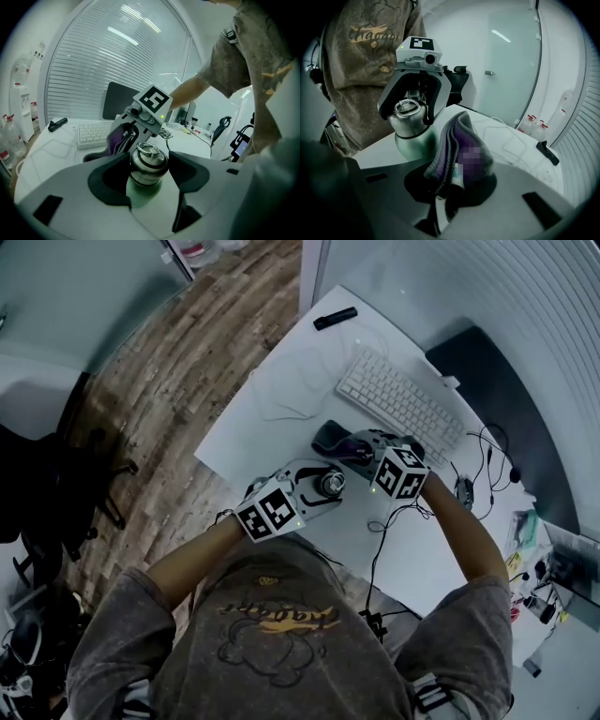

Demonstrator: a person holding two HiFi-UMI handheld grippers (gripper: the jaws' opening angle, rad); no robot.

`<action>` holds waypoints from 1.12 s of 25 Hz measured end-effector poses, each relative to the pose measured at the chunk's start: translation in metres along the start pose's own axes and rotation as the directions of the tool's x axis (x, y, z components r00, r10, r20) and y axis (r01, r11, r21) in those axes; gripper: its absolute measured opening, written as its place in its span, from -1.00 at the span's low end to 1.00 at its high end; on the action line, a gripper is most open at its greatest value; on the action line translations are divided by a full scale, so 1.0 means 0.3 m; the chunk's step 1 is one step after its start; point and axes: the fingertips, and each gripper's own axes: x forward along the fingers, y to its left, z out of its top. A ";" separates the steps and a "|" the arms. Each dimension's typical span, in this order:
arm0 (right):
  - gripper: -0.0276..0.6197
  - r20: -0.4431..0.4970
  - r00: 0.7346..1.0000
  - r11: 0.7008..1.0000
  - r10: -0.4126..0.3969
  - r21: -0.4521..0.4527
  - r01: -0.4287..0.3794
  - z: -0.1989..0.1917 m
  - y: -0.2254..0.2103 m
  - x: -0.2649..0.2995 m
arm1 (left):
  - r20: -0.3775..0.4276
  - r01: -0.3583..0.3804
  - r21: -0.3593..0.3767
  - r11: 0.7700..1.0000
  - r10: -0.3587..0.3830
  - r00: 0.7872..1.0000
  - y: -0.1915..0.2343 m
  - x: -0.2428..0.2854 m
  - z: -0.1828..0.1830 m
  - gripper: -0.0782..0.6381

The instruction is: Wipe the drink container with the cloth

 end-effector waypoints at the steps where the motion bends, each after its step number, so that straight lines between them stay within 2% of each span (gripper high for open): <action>1: -0.75 -0.006 1.000 1.000 0.015 -0.008 -0.015 -0.004 0.008 0.003 | 0.002 -0.002 -0.002 1.000 0.002 1.000 0.000 0.000 0.000 -0.04; 6: -0.75 -0.028 0.997 0.996 0.075 -0.051 -0.077 -0.019 0.039 0.029 | 0.009 -0.011 -0.010 1.000 0.012 1.000 0.003 -0.001 0.002 -0.04; 13: -0.76 -0.060 0.994 0.989 0.092 -0.109 -0.098 -0.012 0.048 0.034 | 0.013 -0.012 -0.024 1.000 0.013 1.000 0.002 -0.006 -0.003 -0.04; 28: -0.76 -0.078 0.996 0.996 0.032 -0.075 -0.038 -0.025 0.093 -0.014 | 0.017 0.004 -0.021 1.000 -0.004 1.000 0.006 -0.003 -0.006 -0.04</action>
